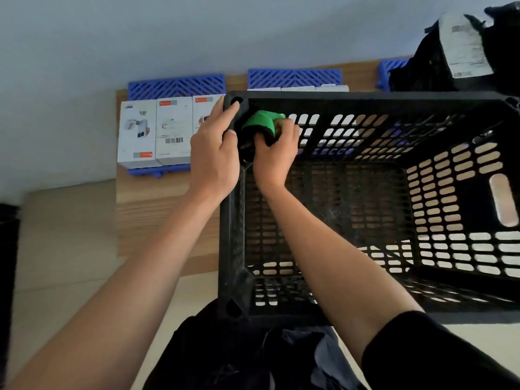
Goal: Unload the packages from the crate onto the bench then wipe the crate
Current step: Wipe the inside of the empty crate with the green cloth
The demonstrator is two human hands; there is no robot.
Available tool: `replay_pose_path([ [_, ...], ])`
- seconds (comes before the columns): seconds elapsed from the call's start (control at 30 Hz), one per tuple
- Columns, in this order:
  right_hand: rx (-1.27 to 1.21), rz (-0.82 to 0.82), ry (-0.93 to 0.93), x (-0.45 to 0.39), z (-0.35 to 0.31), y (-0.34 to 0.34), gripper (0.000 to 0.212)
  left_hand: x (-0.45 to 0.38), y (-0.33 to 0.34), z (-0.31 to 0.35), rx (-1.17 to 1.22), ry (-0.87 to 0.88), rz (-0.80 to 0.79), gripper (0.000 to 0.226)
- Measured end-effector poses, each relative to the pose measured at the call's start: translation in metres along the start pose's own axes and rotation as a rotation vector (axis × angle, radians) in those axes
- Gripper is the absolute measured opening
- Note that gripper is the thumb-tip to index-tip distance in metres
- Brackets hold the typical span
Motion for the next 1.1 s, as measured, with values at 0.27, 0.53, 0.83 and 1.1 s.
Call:
replay_pose_path([
  [0.27,0.226,-0.131,0.031,0.011,0.024,0.022,0.031,0.001,0.001,0.000,0.027,0.001,0.003,0.050],
  [0.53,0.156,-0.117,0.314,0.022,0.039,0.040,0.025,0.002,0.001,0.000,0.022,-0.010,-0.019,0.051],
  [0.83,-0.208,-0.199,1.004,0.015,0.073,0.049,0.042,0.000,0.000,0.002,-0.042,-0.015,-0.035,0.052],
  [1.1,-0.223,-0.143,0.778,-0.001,0.045,0.017,0.013,-0.004,0.002,-0.003,-0.025,-0.032,-0.073,0.053],
])
Point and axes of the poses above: each hand's wrist, its own x-axis away from the middle knuckle, its own y-axis out of the palm, z = x × y, the point moved 2 cm from there along -x, towards the middle knuckle, and after that the axes turned 7 degrees about x, right-handed, at the moved point
